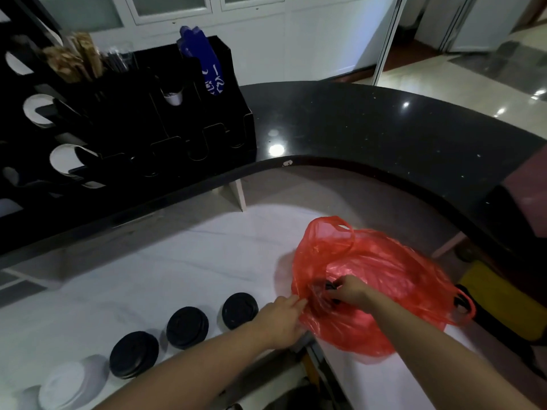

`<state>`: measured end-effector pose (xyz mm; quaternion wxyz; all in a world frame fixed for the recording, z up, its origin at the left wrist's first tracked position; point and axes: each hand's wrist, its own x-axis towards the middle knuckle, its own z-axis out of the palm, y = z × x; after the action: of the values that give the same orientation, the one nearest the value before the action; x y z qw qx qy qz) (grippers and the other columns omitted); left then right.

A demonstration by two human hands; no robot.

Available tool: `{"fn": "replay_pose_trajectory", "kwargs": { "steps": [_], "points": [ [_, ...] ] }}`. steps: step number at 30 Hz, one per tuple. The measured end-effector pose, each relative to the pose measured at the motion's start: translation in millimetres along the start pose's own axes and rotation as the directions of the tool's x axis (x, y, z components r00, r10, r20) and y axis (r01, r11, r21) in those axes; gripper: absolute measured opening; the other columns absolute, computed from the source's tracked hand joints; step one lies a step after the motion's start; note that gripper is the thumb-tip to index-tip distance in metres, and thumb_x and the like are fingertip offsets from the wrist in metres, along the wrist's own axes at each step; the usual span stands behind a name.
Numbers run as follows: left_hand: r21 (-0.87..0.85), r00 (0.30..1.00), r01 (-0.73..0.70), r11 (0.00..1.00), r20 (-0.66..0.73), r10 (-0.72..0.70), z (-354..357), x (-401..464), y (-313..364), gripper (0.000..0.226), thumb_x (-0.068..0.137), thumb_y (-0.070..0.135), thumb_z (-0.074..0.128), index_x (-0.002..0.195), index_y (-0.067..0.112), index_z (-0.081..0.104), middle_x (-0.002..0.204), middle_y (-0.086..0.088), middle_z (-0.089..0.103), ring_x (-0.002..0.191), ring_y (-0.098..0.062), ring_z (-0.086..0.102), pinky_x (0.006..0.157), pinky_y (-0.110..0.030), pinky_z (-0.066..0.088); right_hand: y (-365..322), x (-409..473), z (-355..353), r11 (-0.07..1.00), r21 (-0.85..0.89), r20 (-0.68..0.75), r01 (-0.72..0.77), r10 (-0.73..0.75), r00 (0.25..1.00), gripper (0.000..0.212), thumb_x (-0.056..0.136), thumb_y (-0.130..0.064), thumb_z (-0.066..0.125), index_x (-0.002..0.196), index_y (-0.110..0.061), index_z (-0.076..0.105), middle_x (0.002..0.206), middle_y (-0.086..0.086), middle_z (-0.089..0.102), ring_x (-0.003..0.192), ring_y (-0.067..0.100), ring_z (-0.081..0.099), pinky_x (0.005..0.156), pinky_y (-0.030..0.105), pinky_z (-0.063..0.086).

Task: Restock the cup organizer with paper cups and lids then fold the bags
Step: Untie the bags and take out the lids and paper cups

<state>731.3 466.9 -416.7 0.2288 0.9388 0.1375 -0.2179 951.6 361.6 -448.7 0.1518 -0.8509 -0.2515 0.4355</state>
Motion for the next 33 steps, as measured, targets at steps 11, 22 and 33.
{"fn": "replay_pose_trajectory", "kwargs": {
  "steps": [11,22,33],
  "points": [
    [0.039,0.998,0.021,0.999,0.056,-0.023,-14,9,-6,0.042,0.099,0.038,0.048,0.136,0.019,0.048,0.137,-0.006,0.049,0.122,-0.034,0.045,0.099,-0.045,0.044,25,-8,-27,0.946,0.313,-0.196,-0.078,0.145,0.970,0.042,0.081,-0.028,0.084,0.108,-0.003,0.066,0.096,0.011,0.069,0.087,0.028,0.067,0.071,0.037,0.055],
    [-0.002,0.996,-0.080,0.997,0.050,0.080,-34,34,18,0.070,0.087,0.044,0.043,0.154,0.025,0.033,0.146,-0.007,0.042,0.129,-0.037,0.047,0.105,-0.047,0.046,3,-78,-72,0.830,0.496,-0.587,0.257,0.102,0.803,0.035,0.084,-0.027,0.080,0.115,-0.014,0.068,0.104,0.007,0.071,0.086,0.020,0.067,0.072,0.034,0.053],
    [0.062,1.000,0.022,0.998,-0.006,-0.022,-65,-7,-53,0.061,0.094,0.025,0.044,0.154,0.032,0.034,0.152,-0.001,0.043,0.137,-0.027,0.045,0.107,-0.041,0.043,-61,-114,-19,0.588,0.699,-0.440,0.407,-0.096,0.893,0.022,0.092,-0.008,0.070,0.114,-0.012,0.068,0.110,0.016,0.072,0.093,0.024,0.068,0.087,0.044,0.055]
  ]
}}
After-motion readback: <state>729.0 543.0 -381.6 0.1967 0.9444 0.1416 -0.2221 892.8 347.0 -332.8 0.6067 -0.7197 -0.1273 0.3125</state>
